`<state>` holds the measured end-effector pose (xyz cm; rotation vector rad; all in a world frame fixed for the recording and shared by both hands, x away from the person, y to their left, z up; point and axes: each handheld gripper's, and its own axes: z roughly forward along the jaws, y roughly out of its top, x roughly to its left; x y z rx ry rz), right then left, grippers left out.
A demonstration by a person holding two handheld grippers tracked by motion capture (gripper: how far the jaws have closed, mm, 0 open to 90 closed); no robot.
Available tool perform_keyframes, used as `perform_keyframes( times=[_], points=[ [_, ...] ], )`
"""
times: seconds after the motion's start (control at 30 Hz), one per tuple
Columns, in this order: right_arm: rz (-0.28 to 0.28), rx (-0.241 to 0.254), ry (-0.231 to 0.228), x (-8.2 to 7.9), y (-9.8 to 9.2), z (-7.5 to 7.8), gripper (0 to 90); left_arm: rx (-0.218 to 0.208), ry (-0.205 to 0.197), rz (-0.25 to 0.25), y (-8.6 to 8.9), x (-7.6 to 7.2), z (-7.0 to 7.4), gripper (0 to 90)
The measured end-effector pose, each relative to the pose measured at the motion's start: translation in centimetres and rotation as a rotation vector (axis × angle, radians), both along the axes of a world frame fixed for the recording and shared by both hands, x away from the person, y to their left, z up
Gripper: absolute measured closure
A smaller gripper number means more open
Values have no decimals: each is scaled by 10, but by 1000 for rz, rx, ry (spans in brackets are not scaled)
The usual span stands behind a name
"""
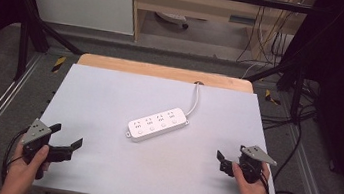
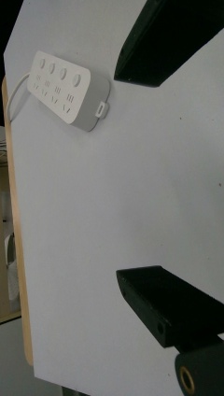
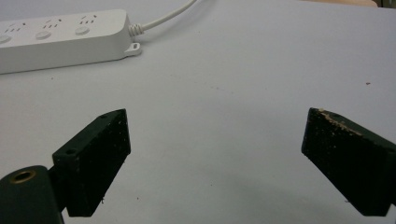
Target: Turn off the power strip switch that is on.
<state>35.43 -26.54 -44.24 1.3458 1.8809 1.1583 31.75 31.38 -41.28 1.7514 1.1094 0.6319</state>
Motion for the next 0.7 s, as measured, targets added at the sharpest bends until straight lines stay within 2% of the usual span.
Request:
perform_keyframes(
  times=[0.33,0.53,0.7],
  points=[
    [-21,21,34,0,0,6,51,-2,3,-2,1,0,0,53],
    [-15,37,28,-1,0,8,49,0,4,-3,0,0,-1,53],
    [-7,60,5,-3,2,11,50,3,7,-9,-1,1,-1,53]
  ],
)
